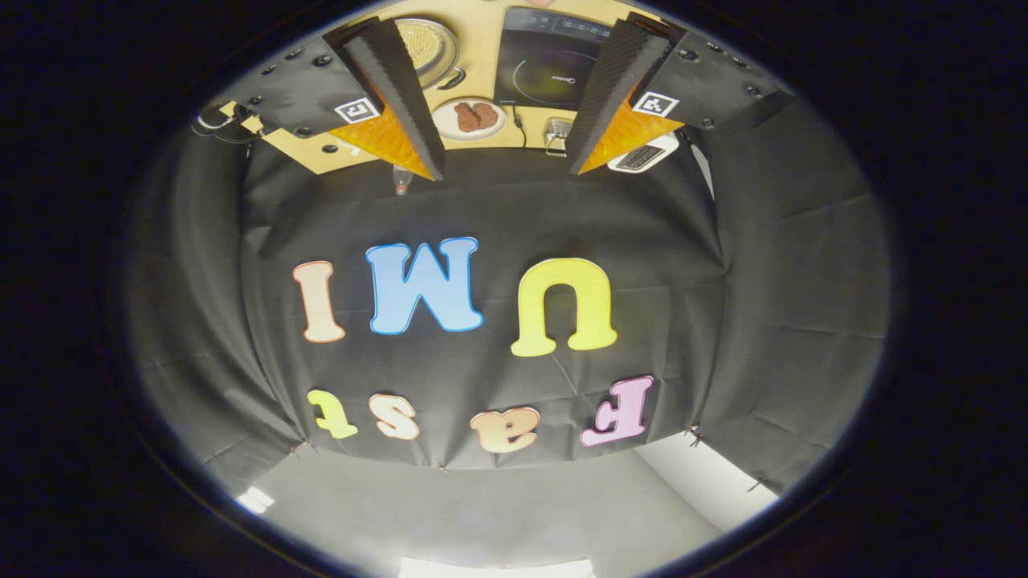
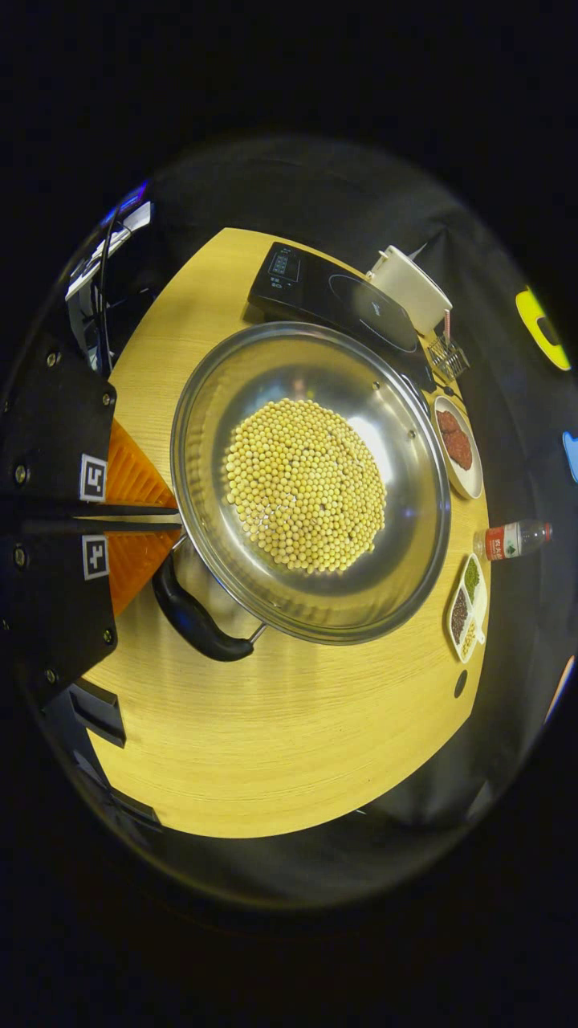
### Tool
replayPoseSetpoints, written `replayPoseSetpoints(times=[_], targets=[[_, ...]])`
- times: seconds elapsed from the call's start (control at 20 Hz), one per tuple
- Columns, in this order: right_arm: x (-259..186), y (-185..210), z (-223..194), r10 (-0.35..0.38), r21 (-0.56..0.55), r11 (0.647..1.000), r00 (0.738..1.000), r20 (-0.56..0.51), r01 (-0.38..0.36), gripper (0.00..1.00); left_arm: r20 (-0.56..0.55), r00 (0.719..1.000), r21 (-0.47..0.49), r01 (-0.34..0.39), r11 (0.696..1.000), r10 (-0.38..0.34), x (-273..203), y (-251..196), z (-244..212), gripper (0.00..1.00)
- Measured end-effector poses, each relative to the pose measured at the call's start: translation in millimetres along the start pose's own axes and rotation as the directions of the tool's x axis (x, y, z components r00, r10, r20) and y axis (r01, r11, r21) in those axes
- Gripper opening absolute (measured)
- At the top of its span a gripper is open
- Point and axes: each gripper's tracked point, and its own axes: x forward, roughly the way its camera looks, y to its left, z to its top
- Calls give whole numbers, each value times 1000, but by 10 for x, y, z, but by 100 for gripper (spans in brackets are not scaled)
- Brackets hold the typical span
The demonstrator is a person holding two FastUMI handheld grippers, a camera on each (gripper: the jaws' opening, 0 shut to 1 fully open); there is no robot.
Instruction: First push the handle of the pot to place it horizontally, then grasp the pot with both hands and set it on the induction cooktop.
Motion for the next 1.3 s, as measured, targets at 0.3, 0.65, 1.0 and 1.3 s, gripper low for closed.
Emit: replayPoseSetpoints(times=[0.3, 0.65, 1.0, 1.3], targets=[[-16, -209, 77, -49, 8, 999, 999, 11, 49, 1, 0, 1000, 9, 6, 1000, -6, 13, -56, 15, 100], [-10, -455, 191, -122, -81, 989, 992, 25, 123, 1, 0, 1000, 17, 8, 1000, -8, 4, -139, 51, 100], [6, -653, 340, -140, -58, 988, 990, 23, 141, 1, -12, 1000, 14, 7, 1000, -6, -13, -222, 21, 99], [17, -836, 517, -157, -66, 985, 987, 36, 159, 1, -21, 1000, 26, -2, 1000, 3, -15, -289, 14, 92]])
